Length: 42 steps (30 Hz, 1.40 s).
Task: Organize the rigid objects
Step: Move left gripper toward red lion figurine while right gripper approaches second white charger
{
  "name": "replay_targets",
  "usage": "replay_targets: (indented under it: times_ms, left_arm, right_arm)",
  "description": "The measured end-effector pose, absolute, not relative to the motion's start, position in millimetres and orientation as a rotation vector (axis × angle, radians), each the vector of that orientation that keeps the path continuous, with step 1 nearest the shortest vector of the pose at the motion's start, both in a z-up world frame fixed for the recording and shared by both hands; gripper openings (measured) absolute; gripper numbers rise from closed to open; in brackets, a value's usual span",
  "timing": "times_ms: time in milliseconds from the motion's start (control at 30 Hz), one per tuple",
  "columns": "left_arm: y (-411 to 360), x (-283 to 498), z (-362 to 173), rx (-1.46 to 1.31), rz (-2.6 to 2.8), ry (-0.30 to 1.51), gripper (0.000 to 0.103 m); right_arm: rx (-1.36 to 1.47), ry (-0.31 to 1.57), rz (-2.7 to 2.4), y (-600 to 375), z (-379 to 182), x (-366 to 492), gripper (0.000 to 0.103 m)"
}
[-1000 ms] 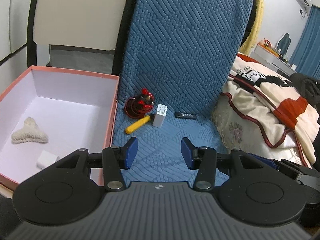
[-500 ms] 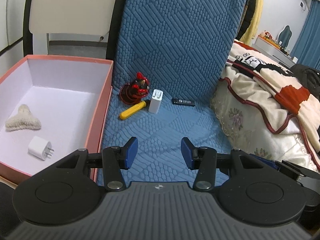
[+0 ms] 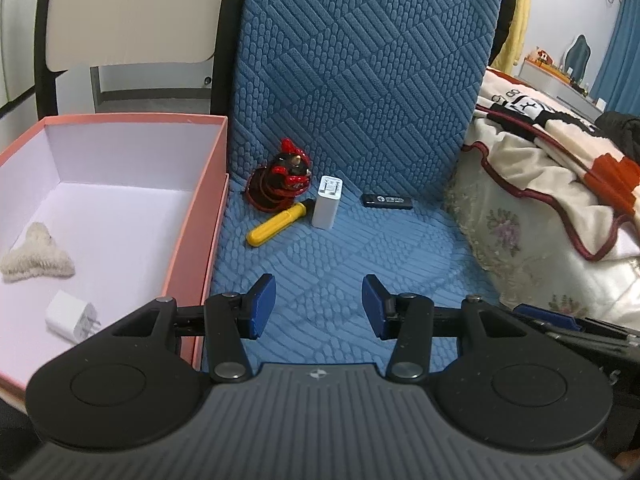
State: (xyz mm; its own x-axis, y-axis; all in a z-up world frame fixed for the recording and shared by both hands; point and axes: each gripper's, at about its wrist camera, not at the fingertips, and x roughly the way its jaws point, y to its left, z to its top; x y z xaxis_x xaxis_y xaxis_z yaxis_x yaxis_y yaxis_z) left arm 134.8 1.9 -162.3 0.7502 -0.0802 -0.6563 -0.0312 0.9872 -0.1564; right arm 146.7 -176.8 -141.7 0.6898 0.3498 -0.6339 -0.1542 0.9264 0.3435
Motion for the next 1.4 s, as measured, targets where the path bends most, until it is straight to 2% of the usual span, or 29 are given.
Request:
replay_targets:
  times_ms: [533, 1400]
  left_arm:
    - [-0.4, 196.9, -174.5, -0.104, -0.018, 0.725, 0.054]
    - [-7.6, 321.4, -194.4, 0.024, 0.056, 0.723, 0.054]
  right_arm:
    - [0.359, 0.799, 0.318, -178.7, -157.4, 215.5, 0.067]
    - [0.665, 0.98, 0.387, -167.6, -214.1, 356.8, 0.069]
